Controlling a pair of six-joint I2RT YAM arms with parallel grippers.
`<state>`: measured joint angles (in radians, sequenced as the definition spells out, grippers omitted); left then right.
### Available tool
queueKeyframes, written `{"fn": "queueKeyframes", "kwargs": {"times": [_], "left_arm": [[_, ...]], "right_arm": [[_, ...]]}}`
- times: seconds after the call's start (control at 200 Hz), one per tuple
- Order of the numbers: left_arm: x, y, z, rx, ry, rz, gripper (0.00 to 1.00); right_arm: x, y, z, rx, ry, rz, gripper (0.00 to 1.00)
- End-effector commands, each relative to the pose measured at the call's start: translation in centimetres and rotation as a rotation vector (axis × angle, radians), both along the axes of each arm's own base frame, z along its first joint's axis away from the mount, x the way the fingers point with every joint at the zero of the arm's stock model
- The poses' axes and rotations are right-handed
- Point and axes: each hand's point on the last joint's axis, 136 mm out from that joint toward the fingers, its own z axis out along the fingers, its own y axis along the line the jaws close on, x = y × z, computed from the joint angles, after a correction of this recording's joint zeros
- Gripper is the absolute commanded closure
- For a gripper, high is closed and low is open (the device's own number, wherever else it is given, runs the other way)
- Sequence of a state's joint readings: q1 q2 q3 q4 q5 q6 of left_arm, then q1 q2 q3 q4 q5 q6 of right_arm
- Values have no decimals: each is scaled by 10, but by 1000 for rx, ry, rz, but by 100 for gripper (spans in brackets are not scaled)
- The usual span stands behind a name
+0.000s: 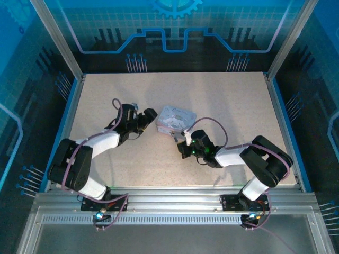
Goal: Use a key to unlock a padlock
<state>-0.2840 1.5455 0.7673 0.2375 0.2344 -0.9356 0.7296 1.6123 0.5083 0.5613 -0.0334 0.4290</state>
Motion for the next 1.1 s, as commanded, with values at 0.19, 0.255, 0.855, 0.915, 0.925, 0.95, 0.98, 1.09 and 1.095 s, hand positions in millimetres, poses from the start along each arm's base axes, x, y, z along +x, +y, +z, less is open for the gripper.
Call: {"fn": "queueKeyframes", "kwargs": {"times": [0.19,0.255,0.855,0.915,0.925,0.95,0.98,1.09,1.095], "left_arm": [[8,-31,-24,40,72,-229,20],[7,-33,-29,53,85,-245,21],[-43,-30,-75,42,199,-271,37],[-49,-32,-78,33,206,-270,37],[-50,-33,-78,30,207,-271,37],[-52,-35,-78,23,209,-271,37],[-55,-38,-79,14,211,-273,37],[-64,-45,-82,-5,219,-270,37],[-64,-45,-82,-6,218,-269,37]], "right_arm": [[-3,-4,-9,113,116,-46,100],[-2,-6,-11,111,122,-57,100],[22,-33,-22,173,248,-72,100],[19,-34,-24,183,267,-83,100],[19,-34,-23,188,267,-83,100],[17,-34,-23,195,272,-86,100],[15,-34,-24,204,281,-94,100],[8,-35,-25,233,330,-118,100],[8,-35,-25,233,333,-119,100]]}}
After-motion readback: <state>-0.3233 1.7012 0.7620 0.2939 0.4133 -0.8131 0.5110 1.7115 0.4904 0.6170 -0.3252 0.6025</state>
